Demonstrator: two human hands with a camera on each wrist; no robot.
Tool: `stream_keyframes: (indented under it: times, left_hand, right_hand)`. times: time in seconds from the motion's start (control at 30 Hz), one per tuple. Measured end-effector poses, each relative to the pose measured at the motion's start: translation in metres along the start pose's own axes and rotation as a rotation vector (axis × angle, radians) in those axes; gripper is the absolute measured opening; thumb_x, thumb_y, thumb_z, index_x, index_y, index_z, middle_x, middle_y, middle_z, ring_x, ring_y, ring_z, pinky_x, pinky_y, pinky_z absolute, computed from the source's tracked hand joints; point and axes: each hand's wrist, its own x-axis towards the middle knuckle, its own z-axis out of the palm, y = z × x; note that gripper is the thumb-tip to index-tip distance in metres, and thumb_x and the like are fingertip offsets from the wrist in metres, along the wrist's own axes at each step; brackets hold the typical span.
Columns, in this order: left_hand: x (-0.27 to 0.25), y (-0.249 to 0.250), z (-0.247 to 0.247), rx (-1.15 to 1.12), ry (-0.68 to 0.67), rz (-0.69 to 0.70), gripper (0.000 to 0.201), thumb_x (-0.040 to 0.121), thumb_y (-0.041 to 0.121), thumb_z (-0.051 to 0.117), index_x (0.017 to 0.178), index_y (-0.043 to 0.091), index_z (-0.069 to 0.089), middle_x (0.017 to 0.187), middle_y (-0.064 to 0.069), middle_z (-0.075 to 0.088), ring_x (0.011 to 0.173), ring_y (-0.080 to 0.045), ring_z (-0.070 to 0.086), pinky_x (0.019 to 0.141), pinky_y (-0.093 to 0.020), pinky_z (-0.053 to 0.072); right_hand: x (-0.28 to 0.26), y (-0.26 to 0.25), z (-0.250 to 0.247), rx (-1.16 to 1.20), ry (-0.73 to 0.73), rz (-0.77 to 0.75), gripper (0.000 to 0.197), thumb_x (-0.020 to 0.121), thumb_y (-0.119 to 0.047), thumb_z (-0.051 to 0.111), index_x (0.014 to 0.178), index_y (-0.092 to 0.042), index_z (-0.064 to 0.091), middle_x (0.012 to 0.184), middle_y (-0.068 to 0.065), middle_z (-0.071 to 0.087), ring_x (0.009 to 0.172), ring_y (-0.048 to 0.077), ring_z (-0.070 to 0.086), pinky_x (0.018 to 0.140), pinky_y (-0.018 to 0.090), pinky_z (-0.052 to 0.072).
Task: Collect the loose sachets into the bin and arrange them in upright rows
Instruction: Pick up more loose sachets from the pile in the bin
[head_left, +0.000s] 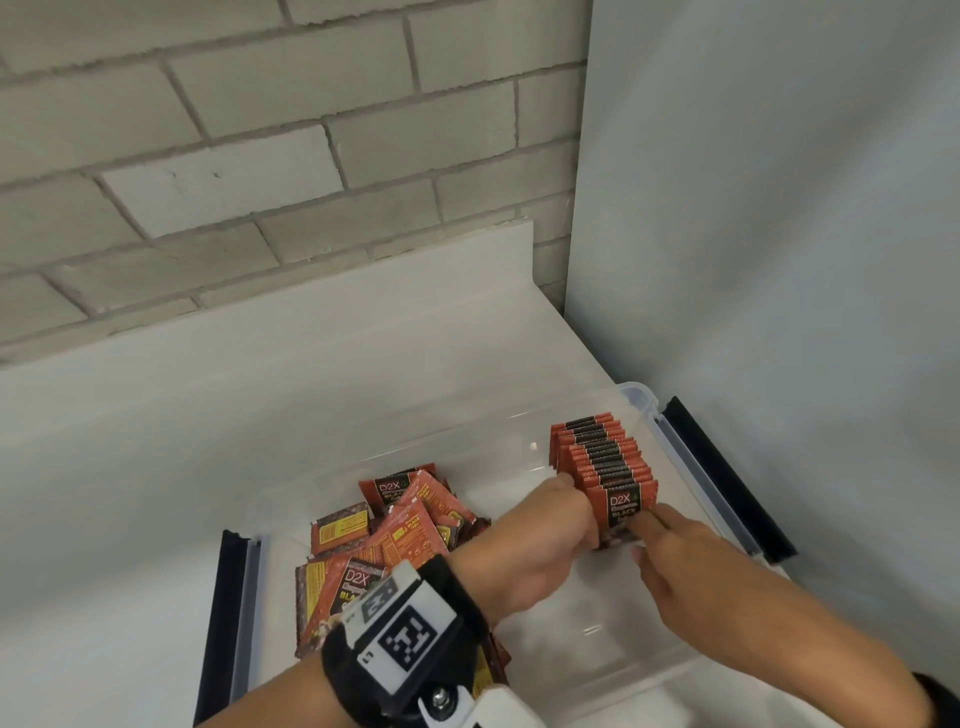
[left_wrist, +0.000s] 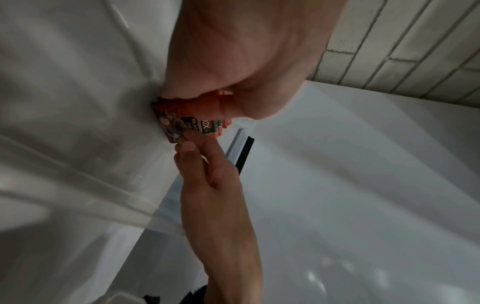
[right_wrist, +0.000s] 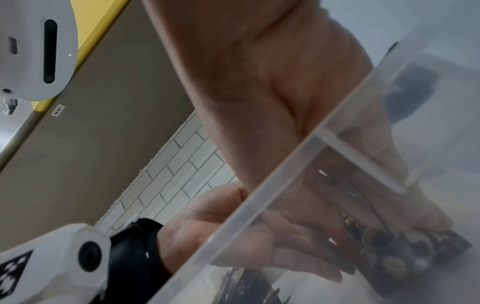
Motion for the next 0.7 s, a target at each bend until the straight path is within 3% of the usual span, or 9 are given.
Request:
stream_keyframes:
  times: [0.07, 0.1, 0.2, 0.37, 0.47, 0.53, 0.7]
  left_hand:
    - [-0.0014, 0.0055, -0.0001, -0.006, 0.024, 0.015, 0.06, 0.075, -0.023, 0.028, 0.105, 0.024, 0.053, 0.11, -0.002, 0.06, 0.112, -0.014, 0.051, 0.102, -0.023, 0.037]
    - [-0.002, 0.0073, -0.0003, -0.006, 0.029, 0.026, 0.062, 0.075, -0.024, 0.028, 0.106, 0.025, 0.052, 0.108, 0.001, 0.06, 0.109, -0.012, 0.051, 0.104, -0.024, 0.036]
    - [-0.0018, 0.0079, -0.0017, 0.048, -0.014, 0.039, 0.077, 0.07, -0.024, 0.028, 0.132, 0.017, 0.046, 0.124, -0.006, 0.059, 0.121, -0.018, 0.05, 0.11, -0.031, 0.036]
    - [-0.0037, 0.0108, -0.0024, 0.085, -0.025, -0.017, 0.087, 0.069, -0.022, 0.029, 0.145, 0.02, 0.029, 0.139, -0.003, 0.047, 0.133, -0.019, 0.038, 0.116, -0.036, 0.027]
    - [-0.0046, 0.0122, -0.0008, 0.072, -0.048, -0.033, 0.098, 0.059, -0.016, 0.037, 0.149, 0.02, 0.021, 0.141, -0.004, 0.045, 0.134, -0.022, 0.037, 0.117, -0.039, 0.025]
    - [-0.0039, 0.0115, -0.0008, 0.047, -0.047, -0.035, 0.102, 0.054, -0.013, 0.039, 0.149, 0.02, 0.022, 0.141, -0.006, 0.046, 0.133, -0.023, 0.038, 0.116, -0.039, 0.027]
    - [-0.0072, 0.007, -0.0012, 0.051, -0.021, -0.029, 0.081, 0.054, -0.011, 0.041, 0.13, 0.014, 0.047, 0.131, -0.009, 0.055, 0.127, -0.022, 0.045, 0.113, -0.035, 0.032]
  right_hand:
    - [0.0001, -0.0001, -0.0007, 0.001, 0.002, 0.002, 0.035, 0.102, -0.017, 0.037, 0.138, -0.021, 0.036, 0.138, -0.004, 0.037, 0.114, 0.013, 0.051, 0.094, 0.02, 0.042]
    - [-0.0001, 0.0, -0.0009, 0.002, 0.002, 0.004, 0.036, 0.102, -0.017, 0.037, 0.138, -0.021, 0.035, 0.139, -0.004, 0.036, 0.115, 0.013, 0.051, 0.094, 0.02, 0.043]
    - [-0.0002, 0.0, -0.0009, 0.012, 0.011, -0.007, 0.035, 0.103, -0.019, 0.035, 0.138, -0.022, 0.035, 0.138, -0.005, 0.037, 0.114, 0.012, 0.051, 0.095, 0.021, 0.043]
    - [0.0003, 0.0007, -0.0001, 0.023, 0.018, -0.008, 0.034, 0.103, -0.021, 0.035, 0.138, -0.022, 0.036, 0.137, -0.005, 0.037, 0.112, 0.012, 0.052, 0.095, 0.022, 0.044]
    - [0.0006, -0.0003, -0.0005, 0.02, 0.018, -0.01, 0.034, 0.103, -0.022, 0.034, 0.137, -0.021, 0.036, 0.136, -0.005, 0.037, 0.112, 0.011, 0.052, 0.095, 0.02, 0.043]
    - [0.0008, 0.0, -0.0006, 0.025, 0.022, -0.015, 0.034, 0.103, -0.021, 0.035, 0.137, -0.021, 0.036, 0.137, -0.005, 0.037, 0.113, 0.01, 0.051, 0.095, 0.019, 0.043]
    - [0.0006, 0.0005, -0.0002, 0.038, 0.023, -0.013, 0.034, 0.103, -0.02, 0.035, 0.137, -0.022, 0.036, 0.137, -0.006, 0.036, 0.112, 0.01, 0.051, 0.094, 0.017, 0.042]
